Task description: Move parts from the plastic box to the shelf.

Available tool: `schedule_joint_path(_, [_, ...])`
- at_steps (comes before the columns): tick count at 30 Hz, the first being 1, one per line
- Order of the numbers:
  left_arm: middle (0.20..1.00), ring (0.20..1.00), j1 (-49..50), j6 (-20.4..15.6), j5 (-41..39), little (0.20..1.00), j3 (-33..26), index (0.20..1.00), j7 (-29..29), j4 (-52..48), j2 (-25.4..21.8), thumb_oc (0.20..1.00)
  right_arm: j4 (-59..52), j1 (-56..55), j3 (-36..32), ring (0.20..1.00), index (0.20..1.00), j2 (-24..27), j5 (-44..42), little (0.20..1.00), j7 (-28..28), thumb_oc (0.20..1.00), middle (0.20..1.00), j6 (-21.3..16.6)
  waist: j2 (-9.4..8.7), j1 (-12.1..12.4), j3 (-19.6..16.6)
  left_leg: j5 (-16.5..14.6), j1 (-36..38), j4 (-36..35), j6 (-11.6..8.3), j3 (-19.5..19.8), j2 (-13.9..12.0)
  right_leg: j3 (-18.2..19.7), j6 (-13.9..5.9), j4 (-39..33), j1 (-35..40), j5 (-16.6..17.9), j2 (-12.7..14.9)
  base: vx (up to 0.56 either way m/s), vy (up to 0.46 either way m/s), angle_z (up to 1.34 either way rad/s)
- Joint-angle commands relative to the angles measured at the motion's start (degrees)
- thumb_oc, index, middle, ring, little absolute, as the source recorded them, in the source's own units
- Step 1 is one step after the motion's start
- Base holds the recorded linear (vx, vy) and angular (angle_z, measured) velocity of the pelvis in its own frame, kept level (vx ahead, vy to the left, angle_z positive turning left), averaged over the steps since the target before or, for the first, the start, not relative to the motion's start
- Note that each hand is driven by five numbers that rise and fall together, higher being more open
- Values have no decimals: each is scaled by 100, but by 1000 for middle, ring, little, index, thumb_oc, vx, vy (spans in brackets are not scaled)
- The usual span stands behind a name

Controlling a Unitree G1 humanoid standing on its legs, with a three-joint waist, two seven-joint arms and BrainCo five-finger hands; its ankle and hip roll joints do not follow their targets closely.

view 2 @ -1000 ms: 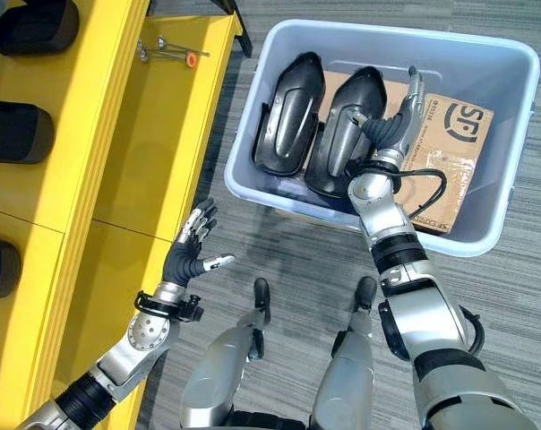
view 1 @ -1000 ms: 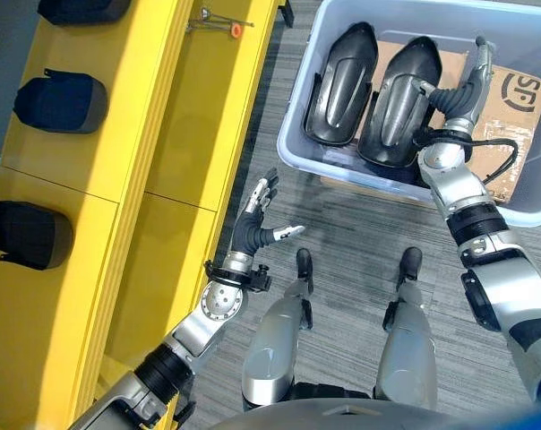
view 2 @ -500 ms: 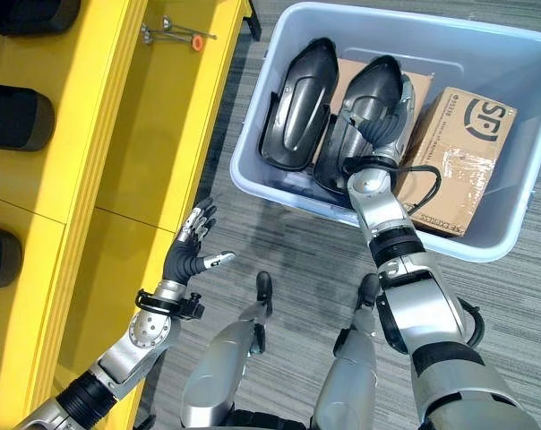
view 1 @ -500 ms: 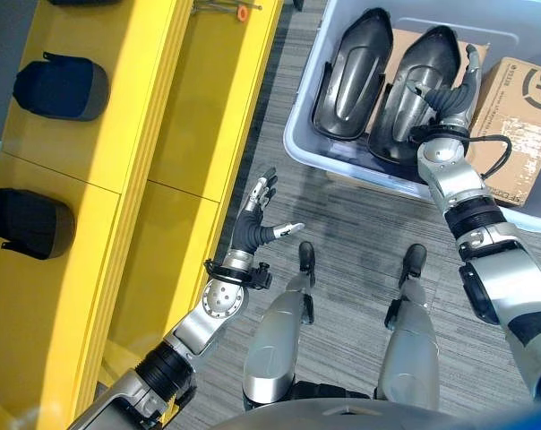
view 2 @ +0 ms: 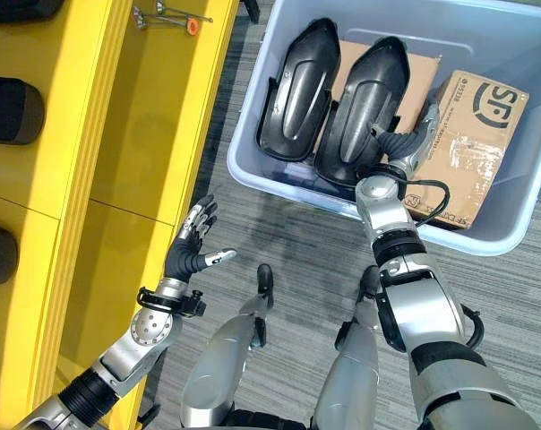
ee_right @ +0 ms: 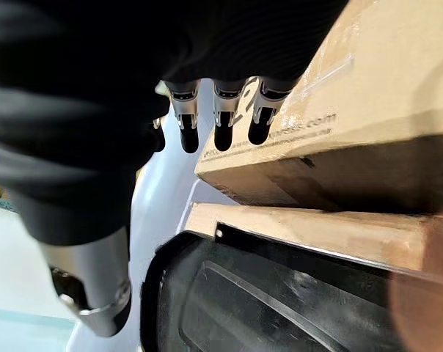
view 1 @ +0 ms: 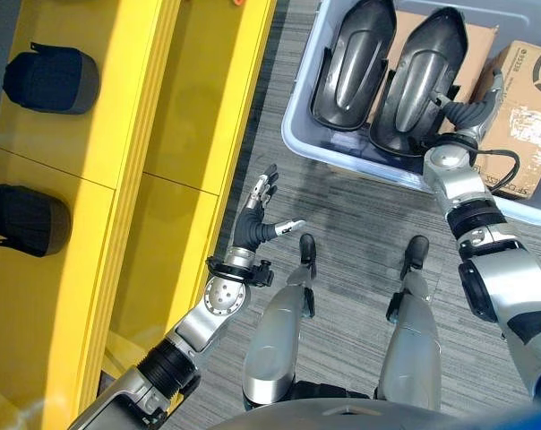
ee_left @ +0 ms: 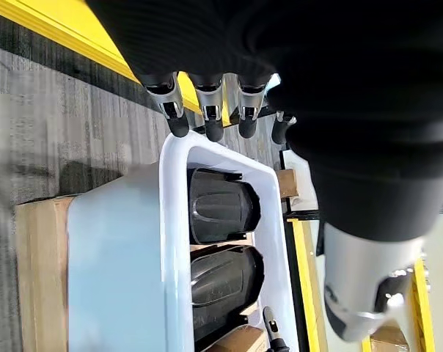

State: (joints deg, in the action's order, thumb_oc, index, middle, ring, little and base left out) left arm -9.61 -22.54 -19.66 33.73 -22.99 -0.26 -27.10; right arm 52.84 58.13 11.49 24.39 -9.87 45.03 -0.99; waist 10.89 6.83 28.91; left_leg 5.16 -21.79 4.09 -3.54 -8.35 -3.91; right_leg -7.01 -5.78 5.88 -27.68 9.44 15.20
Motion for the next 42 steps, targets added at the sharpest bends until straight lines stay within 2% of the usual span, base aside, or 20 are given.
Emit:
schedule_joint_path(1, [1000, 1000, -39, -176, -14, 1000, 32, 1000, -101, -489, 224, 1000, -257, 299, 222, 1000, 1000, 182, 147, 1000, -191, 1000, 1000, -163, 457, 40, 89, 212, -452, 204, 136, 212, 252, -366, 318, 1034, -69, -881, -292, -13, 9, -4])
schedule_joint_path(7, [1000, 1000, -152, -93, -6, 1000, -28, 1000, -96, -419, 250, 1000, 89, 242, 241, 1000, 1000, 114, -303, 1000, -367, 1000, 1000, 111, 429, 74, 89, 211, -672, 270, 126, 216, 250, -393, 307, 1105, -258, -889, -278, -8, 0, 4])
schedule_joint_path(8, [1000, 1000, -167, -78, 42, 1000, -57, 1000, -166, -389, 272, 1000, 278, 212, 221, 1000, 1000, 78, -611, 1000, -276, 1000, 1000, 199, 419, 92, 89, 222, -721, 277, 128, 219, 253, -396, 314, 1108, -300, -874, -286, 0, 0, 0])
schedule_joint_path(11, [1000, 1000, -205, -132, -24, 1000, -126, 1000, -125, -283, 295, 1000, 727, 169, 254, 1000, 1000, 148, -539, 1000, -343, 1000, 1000, 117, 421, 128, 89, 230, -868, 305, 127, 234, 246, -407, 309, 1168, -446, -883, -289, -5, -1, 2])
schedule_joint_path(16, [1000, 1000, -231, -134, -20, 1000, -143, 1000, -56, -263, 285, 1000, 997, 223, 144, 1000, 1000, 228, -1081, 1000, -344, 1000, 1000, -41, 418, 179, 89, 241, -1020, 329, 130, 249, 250, -440, 299, 1210, -577, -877, -286, -2, -2, 1])
schedule_joint_path(20, [1000, 1000, -260, -53, -55, 1000, -153, 1000, -98, -307, 319, 1000, 953, 307, 252, 1000, 1000, 266, -872, 1000, -388, 1000, 1000, -41, 395, 202, 89, 246, -1145, 385, 134, 250, 255, -457, 297, 1236, -669, -870, -281, 0, 0, 0])
schedule_joint_path(21, [1000, 1000, -252, -43, -28, 1000, -152, 1000, -65, -322, 313, 1000, 925, 354, 294, 1000, 1000, 301, -550, 1000, -346, 1000, 1000, -47, 401, 212, 89, 244, -1185, 412, 136, 257, 255, -465, 298, 1258, -702, -871, -274, 0, 0, 0])
schedule_joint_path(24, [1000, 1000, -232, -141, -348, 1000, -158, 1000, 97, -310, 344, 1000, 862, 489, 403, 1000, 1000, 383, -230, 1000, -258, 1000, 1000, 58, 410, 234, 89, 240, -1225, 435, 137, 280, 268, -462, 296, 1293, -745, -879, -270, 5, 4, 1])
schedule_joint_path(26, [1000, 1000, -227, -168, -269, 1000, -148, 1000, 123, -321, 345, 1000, 830, 579, 475, 1000, 1000, 433, 211, 1000, -192, 1000, 1000, 180, 415, 251, 89, 239, -1263, 470, 137, 297, 275, -470, 293, 1327, -777, -880, -260, 22, 8, 6])
schedule_joint_path(28, [1000, 1000, -242, -84, -277, 1000, -125, 1000, 160, -390, 343, 1000, 823, 770, 727, 1000, 1000, 529, 965, 1000, -147, 1000, 1000, 578, 423, 286, 89, 231, -1325, 511, 147, 318, 290, -490, 286, 1349, -807, -885, -244, 22, 18, 9])
schedule_joint_path(30, [1000, 1000, -214, -64, -308, 1000, -119, 1000, 209, -414, 312, 1000, 836, 875, 935, 1000, 1000, 567, 837, 1000, -206, 1000, 1000, 907, 412, 328, 89, 224, -1400, 560, 153, 336, 298, -514, 282, 1383, -857, -884, -234, 17, 23, 17])
schedule_joint_path(31, [1000, 1000, -228, -93, -338, 1000, -116, 1000, 255, -399, 300, 1000, 932, 968, 989, 1000, 1000, 539, 190, 1000, -197, 1000, 1000, 931, 407, 362, 89, 216, -1468, 587, 155, 341, 303, -532, 278, 1395, -902, -888, -222, 33, 22, 12])
schedule_joint_path(33, [1000, 1000, -202, -28, -351, 1000, -132, 1000, 263, -480, 262, 1000, 978, 934, 902, 1000, 1000, 512, -49, 1000, -157, 1000, 1000, 888, 398, 371, 89, 169, -1462, 614, 158, 344, 327, -540, 262, 1443, -892, -942, -200, 11, 9, 3])
schedule_joint_path(36, [1000, 1000, -218, 100, -322, 1000, -159, 1000, 259, -535, 257, 1000, 1140, 855, 692, 1000, 1000, 422, -864, 1000, -155, 1000, 1000, 724, 366, 405, 89, 137, -1564, 682, 177, 358, 332, -546, 253, 1505, -963, -960, -192, 2, 2, 6])
schedule_joint_path(39, [1000, 1000, -250, 101, -340, 1000, -202, 1000, 265, -526, 225, 1000, 1162, 850, 537, 1000, 1000, 408, -1024, 1000, -38, 1000, 1000, 543, 349, 419, 89, 167, -1702, 699, 189, 352, 318, -555, 254, 1501, -1076, -917, -219, 0, 0, 2])
schedule_joint_path(42, [1000, 1000, -247, 142, -305, 1000, -193, 1000, 253, -553, 234, 1000, 1114, 767, 463, 1000, 1000, 356, -1434, 1000, -113, 1000, 1000, 524, 322, 414, 89, 126, -1744, 736, 191, 350, 325, -542, 239, 1543, -1117, -956, -222, 0, 0, 0])
